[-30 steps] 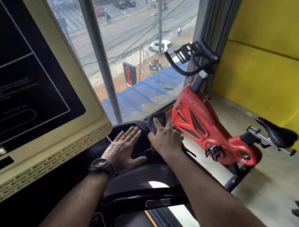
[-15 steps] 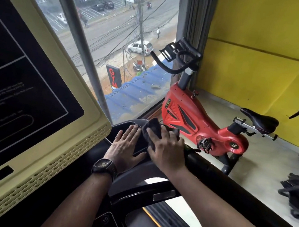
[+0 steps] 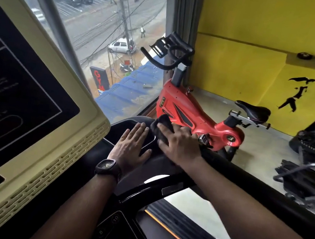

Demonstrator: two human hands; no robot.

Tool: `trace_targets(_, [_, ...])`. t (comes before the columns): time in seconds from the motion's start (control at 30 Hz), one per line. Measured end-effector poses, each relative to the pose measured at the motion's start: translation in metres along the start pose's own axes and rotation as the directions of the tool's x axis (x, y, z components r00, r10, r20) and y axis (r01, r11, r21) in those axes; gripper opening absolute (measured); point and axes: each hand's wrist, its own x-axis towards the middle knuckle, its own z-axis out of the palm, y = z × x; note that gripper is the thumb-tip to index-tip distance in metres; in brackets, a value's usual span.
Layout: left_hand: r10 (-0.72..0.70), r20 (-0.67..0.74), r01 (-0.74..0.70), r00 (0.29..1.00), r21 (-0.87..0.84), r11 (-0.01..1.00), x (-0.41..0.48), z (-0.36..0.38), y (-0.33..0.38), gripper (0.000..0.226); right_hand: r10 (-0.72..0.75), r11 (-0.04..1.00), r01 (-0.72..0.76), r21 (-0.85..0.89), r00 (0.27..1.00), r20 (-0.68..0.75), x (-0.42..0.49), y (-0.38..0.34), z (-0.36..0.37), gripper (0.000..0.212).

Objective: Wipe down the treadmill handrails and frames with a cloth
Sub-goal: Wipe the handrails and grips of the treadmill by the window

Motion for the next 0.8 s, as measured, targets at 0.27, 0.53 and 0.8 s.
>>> trace_targets(0.27, [-0.011,0.085,0.01,0.996,0.02,1.0,0.0,-0.002,-0.001,0.095,0.008,0.999,-0.005,0.037,0.995,-0.095,-0.025,-0.024,0.006,0.061])
trace_targets(0.53, [-0.009,0.106,0.012,0.994,-0.024,1.0,0.002,-0.003,-0.002,0.09,0.173,0.983,-0.169,0.066,0.983,-0.057,-0.015,-0.012,0.002,0.066])
trace_targets(0.8, [0.074,0.07,-0.073,0.995,-0.025,0.997,0.001,-0.001,0.004,0.075,0.217,0.965,-0.228,0.126,0.971,0.095,0.002,0.015,-0.013,0.066])
